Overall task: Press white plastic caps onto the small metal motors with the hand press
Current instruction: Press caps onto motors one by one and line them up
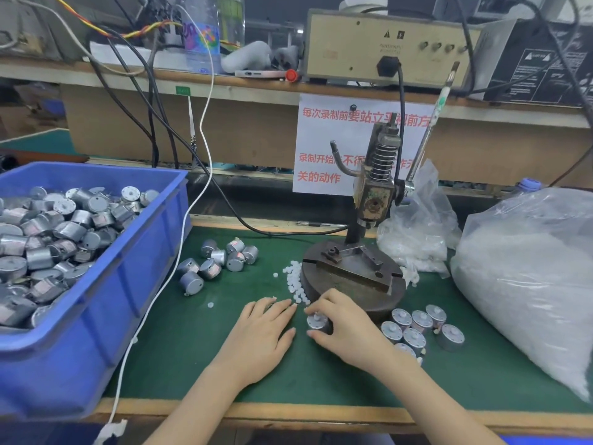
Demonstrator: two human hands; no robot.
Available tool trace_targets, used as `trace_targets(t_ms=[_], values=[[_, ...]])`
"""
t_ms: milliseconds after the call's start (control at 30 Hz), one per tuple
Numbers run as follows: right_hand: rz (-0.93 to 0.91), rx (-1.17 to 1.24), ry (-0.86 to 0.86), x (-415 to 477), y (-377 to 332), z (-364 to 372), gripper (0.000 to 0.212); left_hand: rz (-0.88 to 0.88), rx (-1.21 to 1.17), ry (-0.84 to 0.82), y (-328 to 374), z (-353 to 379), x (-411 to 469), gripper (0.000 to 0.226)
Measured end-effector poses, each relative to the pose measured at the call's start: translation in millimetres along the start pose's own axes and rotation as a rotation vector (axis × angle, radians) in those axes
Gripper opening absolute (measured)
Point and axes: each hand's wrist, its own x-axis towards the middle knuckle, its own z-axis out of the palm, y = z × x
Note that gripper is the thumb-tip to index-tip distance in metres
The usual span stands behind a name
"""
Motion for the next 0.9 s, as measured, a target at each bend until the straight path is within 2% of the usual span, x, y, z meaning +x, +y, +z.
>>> trace_targets(t_ms=[100, 233, 400, 467, 567, 733, 900], values=[[-0.011, -0.104, -0.001, -7.9, 7.7, -1.4, 0.035, -0.038, -0.066, 0.026, -2.9, 7.6, -1.2, 0.047], [-0.041, -0.166, -0.017, -13.9, 15.5, -3.6, 0.035, -0.136, -0.097, 0.128, -0.1, 1.2, -2.2, 0.034], [-0.090, -0.227, 0.022, -12.6, 10.8, -0.8, 0.037, -0.201, -0.062, 0.183, 2.5, -5.9, -2.3, 0.026], [-0.081, -0.179, 0.068, -8.0, 2.1, 2.0, 0.037, -0.167, -0.016, 0.244, 2.1, -4.9, -1.4, 0.032], [-0.068, -0.105, 0.107, 13.9, -13.7, 8.0, 0.031, -0.154, -0.009, 0.269, 0.6, -3.2, -1.9, 0.027], [-0.016, 0.042, 0.054, 69.9, -32.3, 23.5, 0.033, -0.202, 0.000, 0.230, 1.2, -5.6, -1.4, 0.019], [0.046, 0.003, -0.063, 120.5, -51.2, 41.1, 0.042, -0.240, 0.025, 0.243, 0.3, -10.0, 0.5, 0.027]])
